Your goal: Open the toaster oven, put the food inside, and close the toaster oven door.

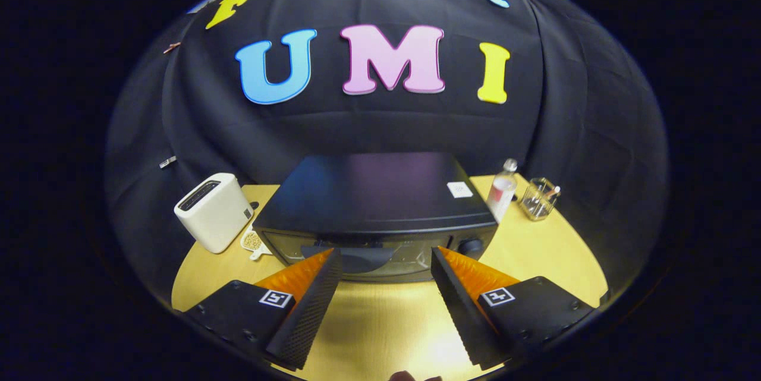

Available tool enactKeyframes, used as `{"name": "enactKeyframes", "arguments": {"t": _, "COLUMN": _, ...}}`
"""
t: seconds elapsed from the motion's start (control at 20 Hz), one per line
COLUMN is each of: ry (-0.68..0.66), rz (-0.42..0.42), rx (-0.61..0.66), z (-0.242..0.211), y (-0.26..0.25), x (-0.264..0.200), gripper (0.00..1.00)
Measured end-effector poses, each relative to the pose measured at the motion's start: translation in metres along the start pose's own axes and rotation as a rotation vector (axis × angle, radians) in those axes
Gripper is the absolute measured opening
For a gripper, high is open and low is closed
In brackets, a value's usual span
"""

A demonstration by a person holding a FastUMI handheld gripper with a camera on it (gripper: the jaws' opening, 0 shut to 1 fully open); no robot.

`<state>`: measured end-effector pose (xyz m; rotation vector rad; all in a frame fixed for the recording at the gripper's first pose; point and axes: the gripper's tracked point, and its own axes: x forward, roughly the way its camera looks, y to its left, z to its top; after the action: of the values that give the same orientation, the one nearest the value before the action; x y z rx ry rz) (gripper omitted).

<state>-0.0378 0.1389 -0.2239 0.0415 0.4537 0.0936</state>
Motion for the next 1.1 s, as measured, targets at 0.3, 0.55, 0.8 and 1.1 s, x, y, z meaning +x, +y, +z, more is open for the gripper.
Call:
{"name": "enactKeyframes", "arguments": {"t": 0.3, "ry": -0.174, "rz": -0.029, "rx": -0.053, "z": 0.067, "y": -0.056, "x": -0.058, "gripper": 0.99}}
{"name": "enactKeyframes", "arguments": {"t": 0.55, "ry": -0.25, "rz": -0.023, "rx": -0.036, "z": 0.11, "y": -0.101, "x": -0.091, "gripper": 0.99}}
{"name": "enactKeyframes", "arguments": {"t": 0.8, "ry": -0.305, "rz": 0.002, "rx": -0.08, "z": 0.137, "y": -0.141, "x": -0.108, "gripper": 0.99}}
{"name": "enactKeyframes", "arguments": {"t": 1.1, "ry": -0.343, "rz": 0.036, "rx": -0.034, "z": 0.15, "y": -0.179, "x": -0.125, "gripper": 0.99}}
